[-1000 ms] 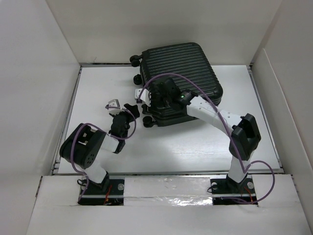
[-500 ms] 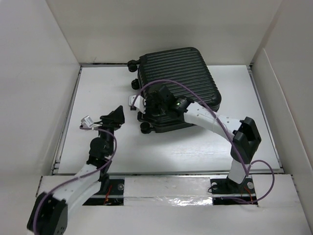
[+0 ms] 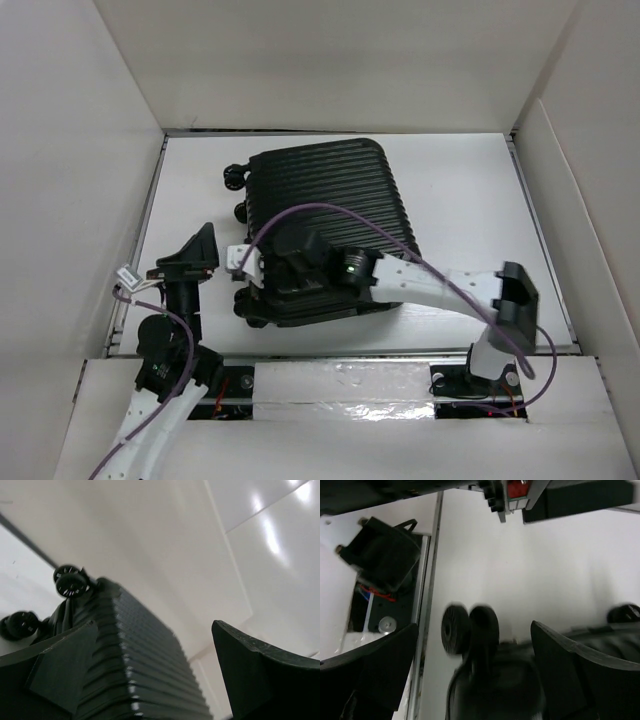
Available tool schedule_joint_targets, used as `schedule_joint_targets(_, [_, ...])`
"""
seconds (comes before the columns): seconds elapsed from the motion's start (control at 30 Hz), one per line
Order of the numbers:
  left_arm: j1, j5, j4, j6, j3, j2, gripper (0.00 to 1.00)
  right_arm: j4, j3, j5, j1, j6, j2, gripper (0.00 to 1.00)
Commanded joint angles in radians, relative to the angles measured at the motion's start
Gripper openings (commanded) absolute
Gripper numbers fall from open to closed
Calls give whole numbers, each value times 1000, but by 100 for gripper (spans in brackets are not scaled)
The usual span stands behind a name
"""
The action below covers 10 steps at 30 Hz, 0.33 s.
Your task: Pack the luggage
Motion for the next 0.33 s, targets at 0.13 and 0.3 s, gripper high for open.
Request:
schedule_joint_targets(0.13, [-7, 213, -34, 54, 49, 128, 99, 389, -456, 463, -98, 171, -590, 100])
schedule_joint_targets(0.3, [-7, 326, 23, 63, 47, 231, 99, 453, -746, 602, -224, 275, -891, 100])
